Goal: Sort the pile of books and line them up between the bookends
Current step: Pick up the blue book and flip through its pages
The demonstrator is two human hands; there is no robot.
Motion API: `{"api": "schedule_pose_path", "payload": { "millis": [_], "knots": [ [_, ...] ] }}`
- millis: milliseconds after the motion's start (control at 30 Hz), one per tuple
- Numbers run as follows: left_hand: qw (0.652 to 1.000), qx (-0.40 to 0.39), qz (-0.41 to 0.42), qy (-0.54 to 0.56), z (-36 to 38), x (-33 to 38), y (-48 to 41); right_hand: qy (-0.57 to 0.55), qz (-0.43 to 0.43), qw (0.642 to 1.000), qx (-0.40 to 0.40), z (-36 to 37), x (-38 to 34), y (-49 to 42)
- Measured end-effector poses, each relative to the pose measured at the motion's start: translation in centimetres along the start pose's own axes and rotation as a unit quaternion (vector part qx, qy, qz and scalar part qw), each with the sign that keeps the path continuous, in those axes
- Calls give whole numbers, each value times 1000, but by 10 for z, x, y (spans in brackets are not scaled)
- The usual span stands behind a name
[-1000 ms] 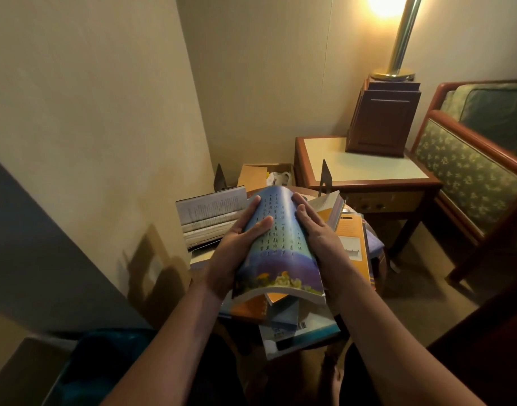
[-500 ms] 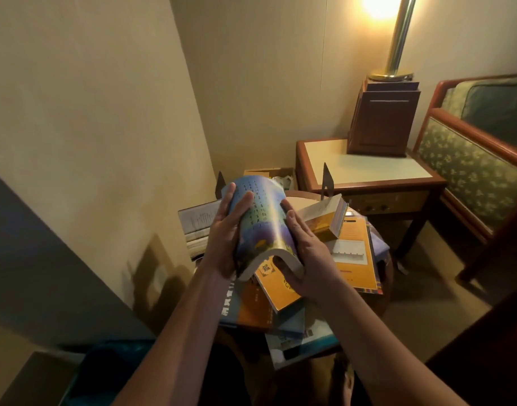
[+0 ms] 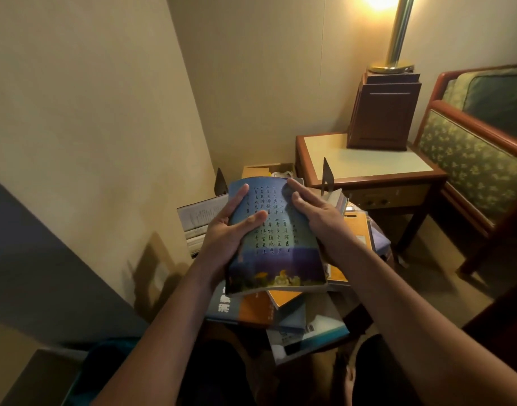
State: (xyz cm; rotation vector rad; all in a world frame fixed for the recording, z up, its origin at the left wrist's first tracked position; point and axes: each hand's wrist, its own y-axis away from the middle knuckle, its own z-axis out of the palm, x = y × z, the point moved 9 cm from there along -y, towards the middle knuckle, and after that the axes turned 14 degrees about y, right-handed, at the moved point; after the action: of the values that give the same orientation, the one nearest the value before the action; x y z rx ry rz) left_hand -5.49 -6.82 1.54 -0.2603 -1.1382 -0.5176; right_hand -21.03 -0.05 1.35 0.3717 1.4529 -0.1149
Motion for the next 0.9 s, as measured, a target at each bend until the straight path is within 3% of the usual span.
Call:
{"api": "schedule_pose_path", "payload": {
  "millis": [200,400,533,767,900],
  "knots": [
    [992,-62,-44,104,13,-14,0,-142,36,986,-84,22,11,-5],
    [995,18,9,98,-5,3,-4,-12,11,999,-40,14,11,0],
    [992,39,17,117,-9,-2,-6,-162,88,978,-101,35,33,9],
    [997,51,57,-21,-28,-6,-7,-20,39,995,-90,10,41,4],
    [998,34,19,-47,-50,11,-18,72,26,991,-106,-2,43,3]
  ]
}}
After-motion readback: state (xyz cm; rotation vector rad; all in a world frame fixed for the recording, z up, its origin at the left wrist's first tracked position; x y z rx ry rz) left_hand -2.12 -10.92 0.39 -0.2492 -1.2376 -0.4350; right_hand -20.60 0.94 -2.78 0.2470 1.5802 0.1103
